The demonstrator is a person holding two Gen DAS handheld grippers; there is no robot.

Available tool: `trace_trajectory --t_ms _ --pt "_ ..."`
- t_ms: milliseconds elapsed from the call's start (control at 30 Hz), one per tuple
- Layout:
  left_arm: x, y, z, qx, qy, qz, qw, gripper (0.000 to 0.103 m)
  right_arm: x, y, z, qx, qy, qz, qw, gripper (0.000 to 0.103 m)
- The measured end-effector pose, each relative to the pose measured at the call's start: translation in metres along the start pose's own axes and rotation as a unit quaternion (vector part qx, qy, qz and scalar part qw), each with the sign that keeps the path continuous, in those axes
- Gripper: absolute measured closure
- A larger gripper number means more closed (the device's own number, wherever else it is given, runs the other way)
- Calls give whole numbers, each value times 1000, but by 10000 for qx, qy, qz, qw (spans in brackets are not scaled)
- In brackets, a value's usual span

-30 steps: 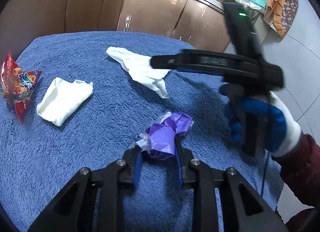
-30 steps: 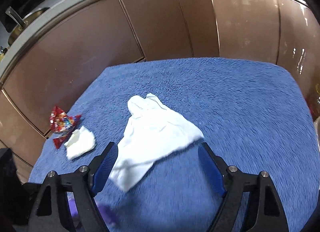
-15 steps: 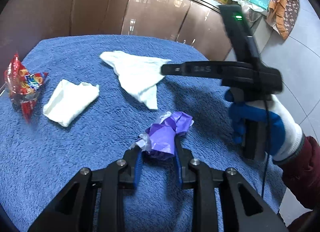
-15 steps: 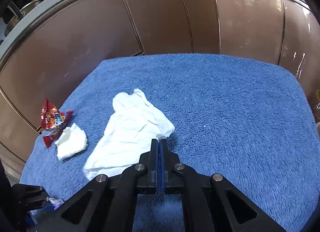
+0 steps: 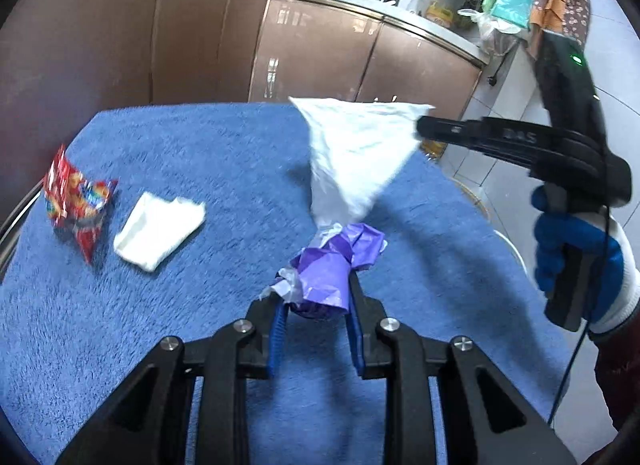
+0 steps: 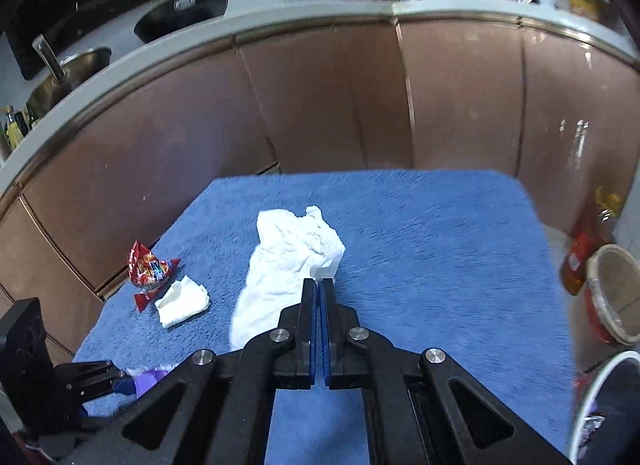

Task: Collect trash
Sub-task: 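Carry both items to the white bin and open both tools to drop them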

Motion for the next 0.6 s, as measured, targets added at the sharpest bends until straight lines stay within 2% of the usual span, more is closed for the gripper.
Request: trace_trajectory --t_ms 200,367,600 --pt "22 -46 2 -177 -50 -376 9991 78 -10 -40 79 -526 -425 -248 9974 101" --pt "46 -107 -9 -507 -45 -820 9953 78 -25 -85 142 -1040 -735 -560 9903 101" --pt "87 -211 -46 -967 127 -1497 9839 78 -57 -158 203 -1714 -990 -1158 9733 101"
Point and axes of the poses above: each gripper's, at about its wrist camera, not at the fingertips, and z roughly against the way its jaws point, y to its left, x to its top, the point moved 4 cm from there along -z, roughly the way its jaws point, and after that the axes turned 12 degrees about y, right-handed, at the moved point
